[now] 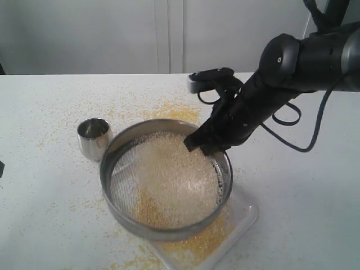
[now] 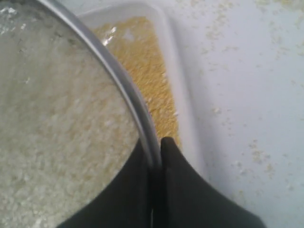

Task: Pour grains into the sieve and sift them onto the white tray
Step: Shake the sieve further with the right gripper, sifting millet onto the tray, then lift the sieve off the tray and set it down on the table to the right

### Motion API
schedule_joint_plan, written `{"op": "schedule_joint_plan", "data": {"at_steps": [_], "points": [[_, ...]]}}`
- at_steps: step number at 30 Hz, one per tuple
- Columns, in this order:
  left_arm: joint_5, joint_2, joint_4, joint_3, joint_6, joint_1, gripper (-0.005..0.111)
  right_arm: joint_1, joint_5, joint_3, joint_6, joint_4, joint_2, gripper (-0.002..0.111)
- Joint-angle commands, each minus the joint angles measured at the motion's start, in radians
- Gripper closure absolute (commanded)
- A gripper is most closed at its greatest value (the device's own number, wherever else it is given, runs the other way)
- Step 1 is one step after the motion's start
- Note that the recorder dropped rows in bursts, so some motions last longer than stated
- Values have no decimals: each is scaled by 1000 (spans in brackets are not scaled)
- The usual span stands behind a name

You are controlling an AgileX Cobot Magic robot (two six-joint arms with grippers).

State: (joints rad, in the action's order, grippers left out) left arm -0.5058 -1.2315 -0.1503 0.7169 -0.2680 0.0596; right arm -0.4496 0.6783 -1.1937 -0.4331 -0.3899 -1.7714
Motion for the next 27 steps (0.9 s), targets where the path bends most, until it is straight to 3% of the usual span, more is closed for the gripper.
{"op": "schedule_joint_plan", "data": {"at_steps": [1,13,15,17,19,27], "points": [[-9,10,5,-10,4,-2,106,-10,51,-2,12,6,18,108],[-9,10,5,-10,4,-2,106,-8,61,-95,23,157,34,108],[-9,10,5,-10,4,-2,106,-2,46,-119,24,259,26,108],[-9,10,5,-10,4,-2,106,33,38,-153,163,384,15,108],[-9,10,5,-10,4,-2,106,82,40,-181,249,370,5,108],[-9,10,5,-10,4,-2,106,199,53,-239,261,357,-29,108]]}}
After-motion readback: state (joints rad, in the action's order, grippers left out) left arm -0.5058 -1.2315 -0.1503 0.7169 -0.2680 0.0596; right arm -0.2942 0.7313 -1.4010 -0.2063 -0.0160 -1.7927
